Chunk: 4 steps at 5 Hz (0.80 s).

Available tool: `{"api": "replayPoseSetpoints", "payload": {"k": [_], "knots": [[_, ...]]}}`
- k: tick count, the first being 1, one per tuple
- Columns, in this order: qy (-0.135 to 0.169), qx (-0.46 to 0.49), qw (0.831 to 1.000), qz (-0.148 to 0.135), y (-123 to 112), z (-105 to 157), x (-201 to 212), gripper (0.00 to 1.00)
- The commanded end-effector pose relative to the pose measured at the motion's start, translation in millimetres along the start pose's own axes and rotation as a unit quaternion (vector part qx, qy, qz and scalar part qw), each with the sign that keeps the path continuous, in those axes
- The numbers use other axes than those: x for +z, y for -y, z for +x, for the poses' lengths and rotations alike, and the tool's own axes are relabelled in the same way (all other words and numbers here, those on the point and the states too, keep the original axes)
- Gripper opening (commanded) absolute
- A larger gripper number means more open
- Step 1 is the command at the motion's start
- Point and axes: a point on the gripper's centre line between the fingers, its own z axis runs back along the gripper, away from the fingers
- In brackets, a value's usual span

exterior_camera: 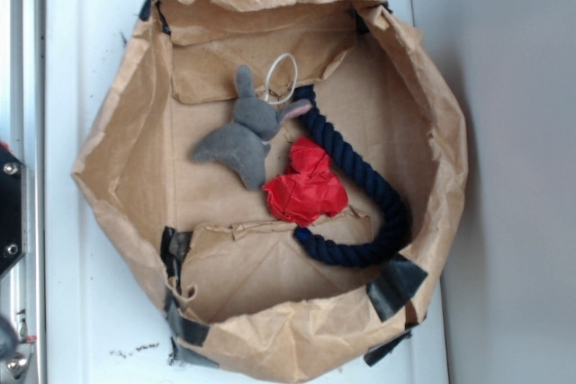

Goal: Grab the gray animal.

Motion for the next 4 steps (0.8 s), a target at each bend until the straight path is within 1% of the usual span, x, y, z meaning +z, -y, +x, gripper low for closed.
{"api": "replayPoseSetpoints", "payload": {"k": [1, 2, 3, 4], "knots": [[0.0, 0.0, 1.0, 0.0, 0, 0, 0, 1.0], [0.023, 0.021, 0.999, -0.026, -11, 51, 6, 1.0], [0.038, 0.082, 0.996, 0.013, -22, 99, 2, 1.0], [0.038, 0.116, 0.992, -0.015, -36, 140, -29, 1.0]]}}
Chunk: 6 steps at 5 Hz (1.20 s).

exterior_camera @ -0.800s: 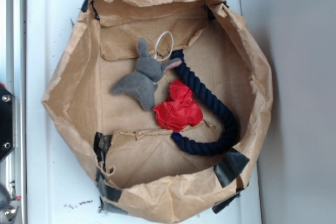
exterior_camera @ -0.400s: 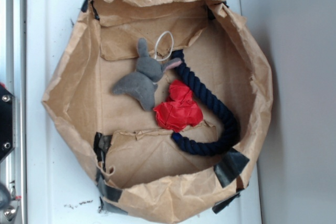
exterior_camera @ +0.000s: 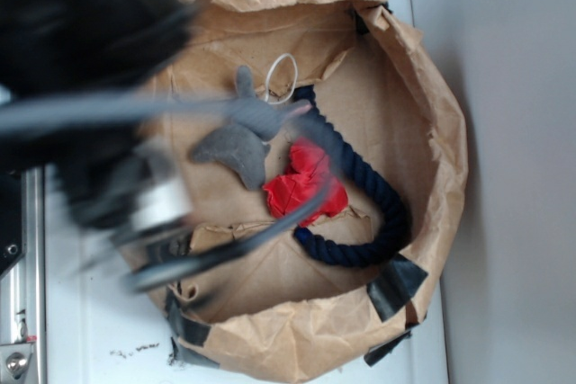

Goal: Grab the gray animal.

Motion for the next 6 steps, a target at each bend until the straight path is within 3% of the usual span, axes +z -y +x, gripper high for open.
{"api": "replayPoseSetpoints", "payload": {"k": [1, 2, 3, 4, 6], "knots": [[0.006, 0.028, 0.999, -0.047, -5, 55, -63, 1.0], [0.01, 0.036, 0.997, -0.067, -4, 49, -107, 1.0], [-0.016, 0.022, 0.995, -0.099, -3, 27, -144, 1.0], [-0.038, -0.007, 0.996, -0.086, -9, 24, -161, 1.0], [-0.038, -0.007, 0.996, -0.086, -9, 24, -161, 1.0]]}}
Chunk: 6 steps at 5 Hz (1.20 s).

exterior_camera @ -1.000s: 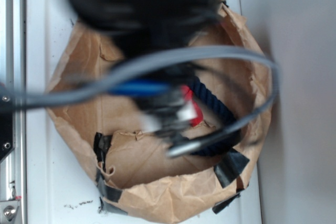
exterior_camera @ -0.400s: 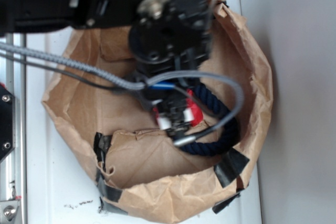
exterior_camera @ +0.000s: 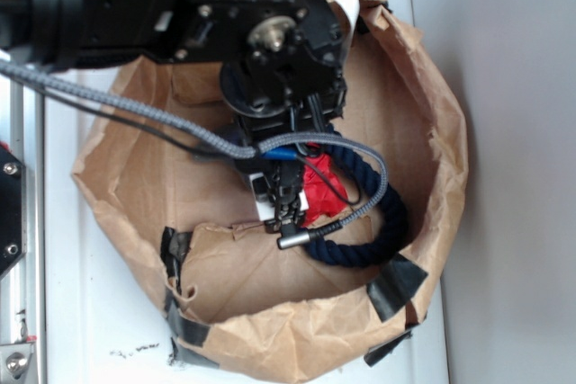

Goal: Grab the gray animal.

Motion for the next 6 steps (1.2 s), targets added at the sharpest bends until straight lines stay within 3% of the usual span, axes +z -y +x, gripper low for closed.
{"api": "replayPoseSetpoints", "payload": {"k": [1, 2, 3, 4, 6], "knots": [[0.019, 0.006, 1.0, 0.001, -7, 4, 9, 1.0], [0.04, 0.07, 0.996, -0.024, -17, 3, 4, 1.0], [0.072, 0.115, 0.99, -0.034, -12, -2, 4, 1.0], [0.109, 0.154, 0.982, -0.003, -19, 2, 1, 1.0], [0.085, 0.206, 0.974, 0.026, -48, 17, -17, 1.0]]}}
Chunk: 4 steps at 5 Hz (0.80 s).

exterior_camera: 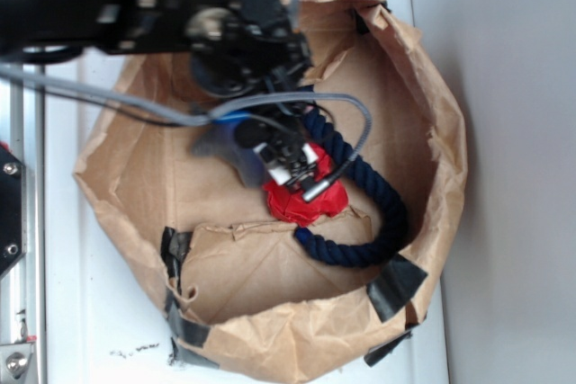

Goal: Grab the gray animal.

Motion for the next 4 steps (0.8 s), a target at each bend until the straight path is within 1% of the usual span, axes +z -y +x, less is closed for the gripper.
{"api": "replayPoseSetpoints", "payload": {"k": [1, 2, 3, 4], "knots": [[0.011, 0.013, 1.0, 0.027, -8, 16, -13, 1.0], [0.004, -0.014, 0.998, 0.057, 1, 15, -30, 1.0], [0.004, -0.034, 0.998, 0.055, 0, 16, -28, 1.0], [0.004, -0.049, 0.998, 0.035, 1, 15, -19, 1.0]]}}
